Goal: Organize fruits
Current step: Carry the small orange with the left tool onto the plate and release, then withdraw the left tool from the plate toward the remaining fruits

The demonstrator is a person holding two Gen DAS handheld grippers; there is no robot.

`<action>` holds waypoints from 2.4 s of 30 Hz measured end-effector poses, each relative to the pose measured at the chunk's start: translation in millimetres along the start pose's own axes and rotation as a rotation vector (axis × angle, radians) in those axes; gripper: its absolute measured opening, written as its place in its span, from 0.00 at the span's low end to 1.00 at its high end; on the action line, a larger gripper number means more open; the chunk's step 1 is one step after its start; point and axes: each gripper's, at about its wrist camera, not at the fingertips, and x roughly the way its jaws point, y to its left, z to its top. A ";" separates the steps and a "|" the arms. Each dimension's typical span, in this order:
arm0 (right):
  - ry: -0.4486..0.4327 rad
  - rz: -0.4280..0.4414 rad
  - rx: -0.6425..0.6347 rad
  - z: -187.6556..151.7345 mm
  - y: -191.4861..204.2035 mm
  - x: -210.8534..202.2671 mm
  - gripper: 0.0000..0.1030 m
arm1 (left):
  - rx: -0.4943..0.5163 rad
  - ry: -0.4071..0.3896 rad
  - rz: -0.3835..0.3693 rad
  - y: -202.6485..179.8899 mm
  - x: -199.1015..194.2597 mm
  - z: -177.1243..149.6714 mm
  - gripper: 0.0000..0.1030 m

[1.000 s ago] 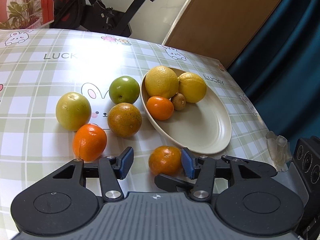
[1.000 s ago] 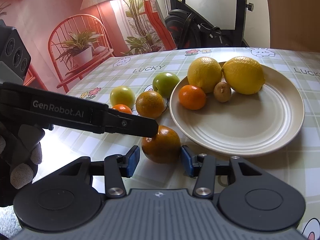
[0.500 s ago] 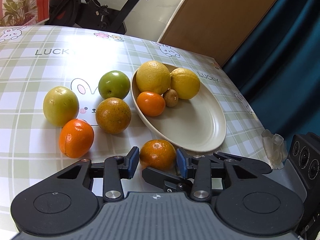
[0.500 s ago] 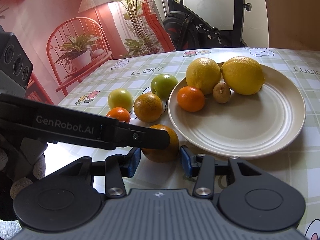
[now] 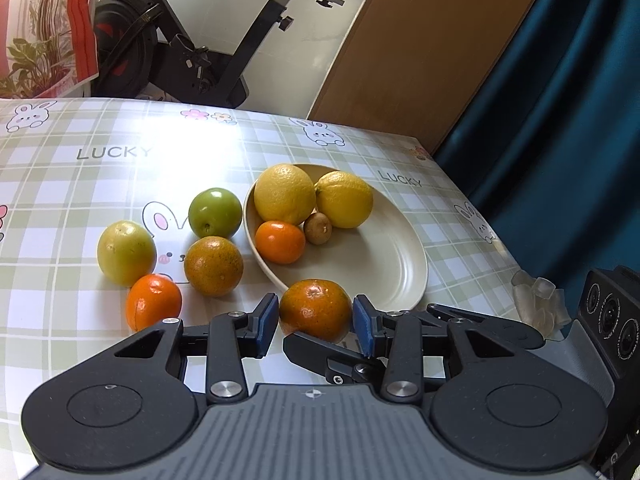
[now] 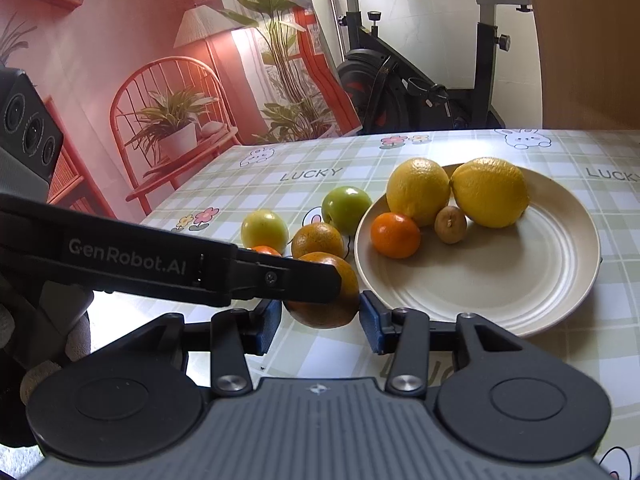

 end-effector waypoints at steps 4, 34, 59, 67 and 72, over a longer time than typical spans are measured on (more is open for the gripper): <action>-0.037 -0.023 0.010 5.4 -7.8 -10.9 0.45 | 0.025 -0.010 -0.010 -14.2 6.5 10.9 0.42; -0.048 -0.222 0.087 35.4 -120.3 0.5 0.45 | 0.099 0.087 -0.060 -70.5 133.2 69.4 0.41; -0.022 -0.260 0.064 48.4 -111.3 -7.6 0.47 | 0.070 0.046 -0.067 -71.6 107.6 66.8 0.44; -0.042 -0.245 0.034 52.4 -93.2 -20.8 0.47 | 0.083 -0.007 -0.079 -67.9 75.1 67.4 0.44; -0.051 -0.232 0.018 53.6 -79.7 -24.4 0.47 | 0.092 -0.037 -0.072 -60.1 53.3 68.4 0.44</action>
